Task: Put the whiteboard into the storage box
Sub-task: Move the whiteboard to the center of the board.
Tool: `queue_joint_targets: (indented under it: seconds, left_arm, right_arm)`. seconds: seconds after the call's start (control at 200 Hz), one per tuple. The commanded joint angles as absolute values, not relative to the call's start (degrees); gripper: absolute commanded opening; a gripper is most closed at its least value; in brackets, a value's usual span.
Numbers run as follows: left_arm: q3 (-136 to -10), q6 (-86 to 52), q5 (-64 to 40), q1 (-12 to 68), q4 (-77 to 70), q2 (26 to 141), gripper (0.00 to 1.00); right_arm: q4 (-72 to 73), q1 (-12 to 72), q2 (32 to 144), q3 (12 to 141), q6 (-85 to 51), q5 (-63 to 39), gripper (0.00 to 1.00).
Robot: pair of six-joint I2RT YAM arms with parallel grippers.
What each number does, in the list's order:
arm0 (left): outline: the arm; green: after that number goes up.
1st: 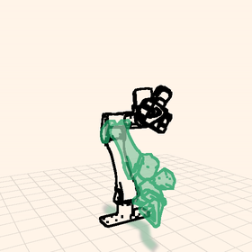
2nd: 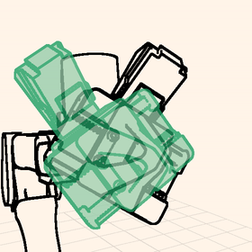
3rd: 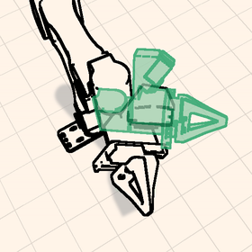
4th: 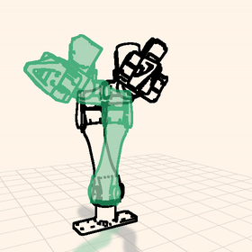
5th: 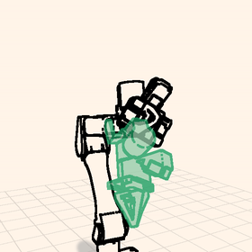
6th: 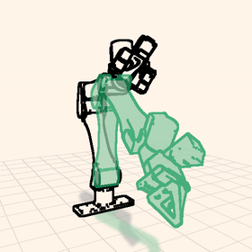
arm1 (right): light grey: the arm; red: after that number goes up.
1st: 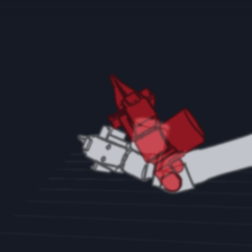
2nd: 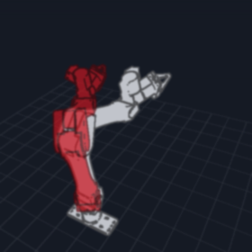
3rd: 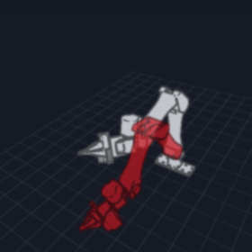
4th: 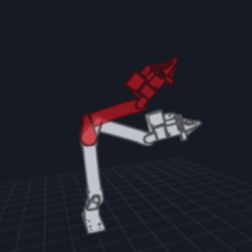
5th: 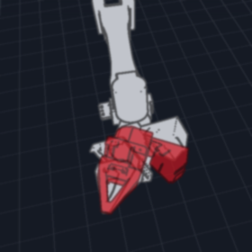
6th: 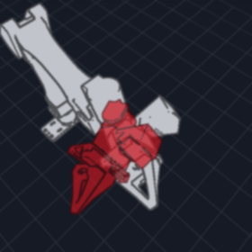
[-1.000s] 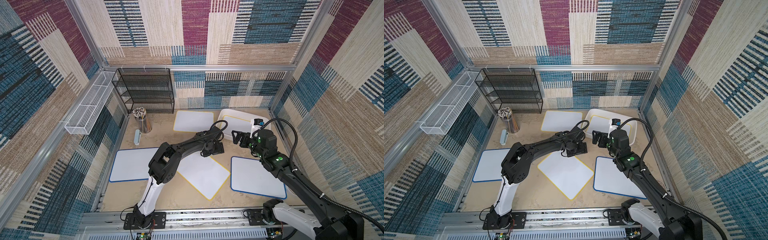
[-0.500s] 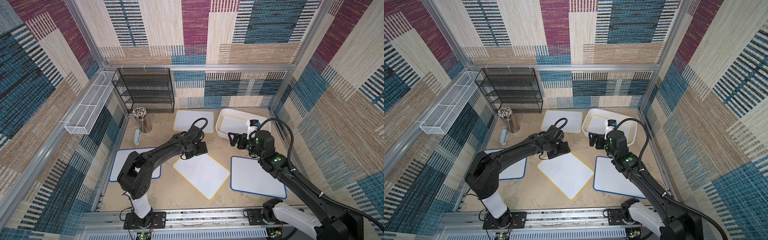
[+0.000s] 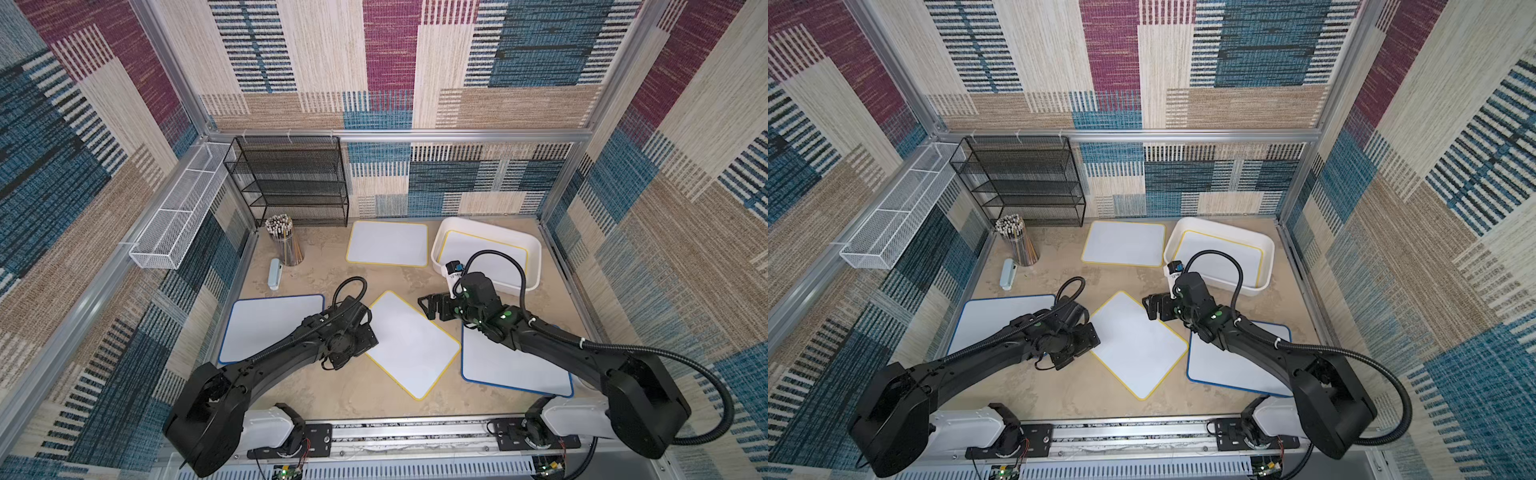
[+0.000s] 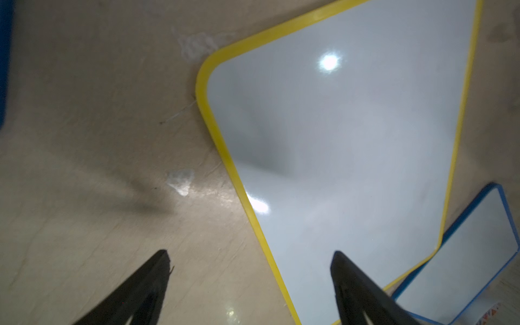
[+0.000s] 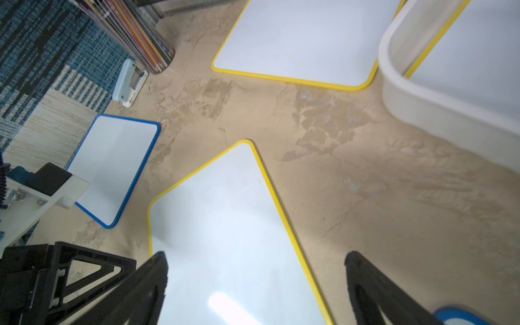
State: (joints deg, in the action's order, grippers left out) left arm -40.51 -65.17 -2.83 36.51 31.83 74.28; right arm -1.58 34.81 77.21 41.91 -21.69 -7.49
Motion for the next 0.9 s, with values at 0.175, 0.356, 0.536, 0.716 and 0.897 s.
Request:
queue_joint_targets:
  seconds: [0.175,0.356,0.536,0.716,0.897]
  left_arm:
    - [-38.2,-71.2,-6.9,36.4,20.0,79.3,0.91]
    - [-40.2,-71.0,-6.3,36.4,19.3,82.2,0.90]
    - [-44.2,-68.5,-6.0,36.0,19.8,86.8,0.90]
    - [-47.6,-65.3,-6.7,34.0,19.9,91.3,0.90]
    - [-51.2,-62.0,-8.9,31.8,19.5,95.6,0.89]
  right_arm:
    - [6.3,36.2,86.0,40.8,-25.0,-11.4,1.00]
    - [7.6,36.6,89.8,40.0,-26.9,-10.1,1.00]
    - [8.4,36.5,91.9,38.4,-28.9,-6.8,1.00]
    - [8.9,36.7,92.6,37.0,-30.1,-3.2,1.00]
    - [9.4,39.2,93.9,35.9,-32.8,-1.7,1.00]
